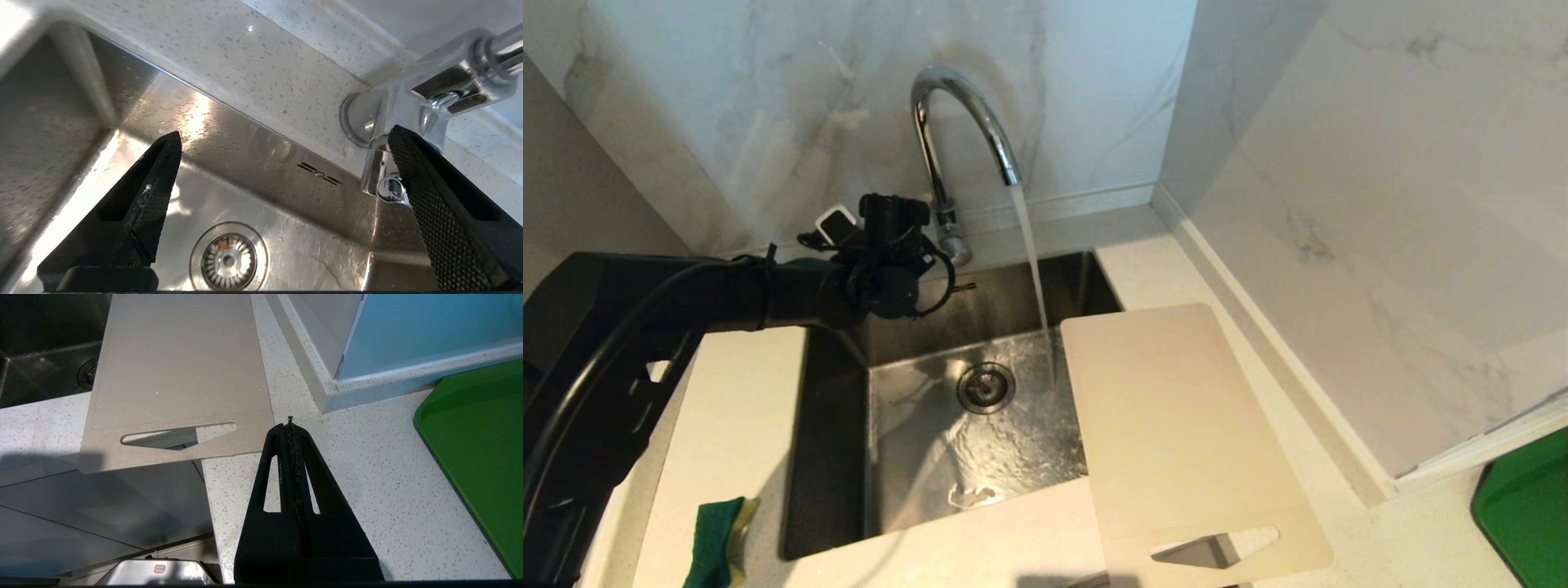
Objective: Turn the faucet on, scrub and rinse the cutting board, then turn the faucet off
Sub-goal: Turn on the tap, then pick up the cleaning cloth
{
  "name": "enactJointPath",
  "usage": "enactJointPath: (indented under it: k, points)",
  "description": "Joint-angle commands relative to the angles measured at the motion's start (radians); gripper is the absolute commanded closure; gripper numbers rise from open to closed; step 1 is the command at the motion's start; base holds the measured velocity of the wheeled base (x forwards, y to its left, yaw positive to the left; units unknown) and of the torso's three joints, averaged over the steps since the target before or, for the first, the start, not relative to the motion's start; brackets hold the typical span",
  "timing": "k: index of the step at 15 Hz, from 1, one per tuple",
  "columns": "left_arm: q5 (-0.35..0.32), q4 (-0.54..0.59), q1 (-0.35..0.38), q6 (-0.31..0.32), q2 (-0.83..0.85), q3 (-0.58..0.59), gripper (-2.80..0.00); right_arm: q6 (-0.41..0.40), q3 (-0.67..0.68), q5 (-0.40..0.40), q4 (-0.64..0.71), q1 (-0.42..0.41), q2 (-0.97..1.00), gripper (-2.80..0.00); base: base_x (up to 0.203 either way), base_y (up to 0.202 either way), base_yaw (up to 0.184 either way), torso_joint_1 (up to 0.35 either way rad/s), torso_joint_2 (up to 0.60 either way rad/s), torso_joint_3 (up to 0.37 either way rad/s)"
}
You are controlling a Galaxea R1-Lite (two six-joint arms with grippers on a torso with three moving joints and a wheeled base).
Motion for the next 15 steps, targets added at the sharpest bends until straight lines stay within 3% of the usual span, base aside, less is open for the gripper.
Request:
enactJointPath:
  k: [1,4,7,12,15]
  points:
    - [-0.007,-0.018,0.001,-0.007,-0.073,-0.004,-2.8,0.0,0.002,0.0,-0.002,0.001,0.0,0.0,0.0,0.0,0.0,0.0,0.0,0.0]
    - [-0.067,-0.019,0.001,-0.008,-0.145,-0.005,-2.8,0.0,0.001,0.0,0.0,0.0,0.0,0.0,0.0,0.0,0.0,0.0,0.0,0.0]
    - [-0.073,-0.009,0.002,-0.008,-0.203,-0.004,-2.8,0.0,0.001,0.0,-0.001,0.0,0.0,0.0,0.0,0.0,0.0,0.0,0.0,0.0]
    - [-0.087,0.135,0.074,0.01,-0.31,0.012,-2.8,0.0,0.002,0.0,0.0,-0.001,0.002,0.0,0.0,0.0,0.0,0.0,0.0,0.0]
    - [-0.21,0.188,0.116,0.042,-0.402,0.013,-2.8,0.0,0.001,0.0,-0.001,0.0,0.0,0.0,0.0,0.0,0.0,0.0,0.0,0.0]
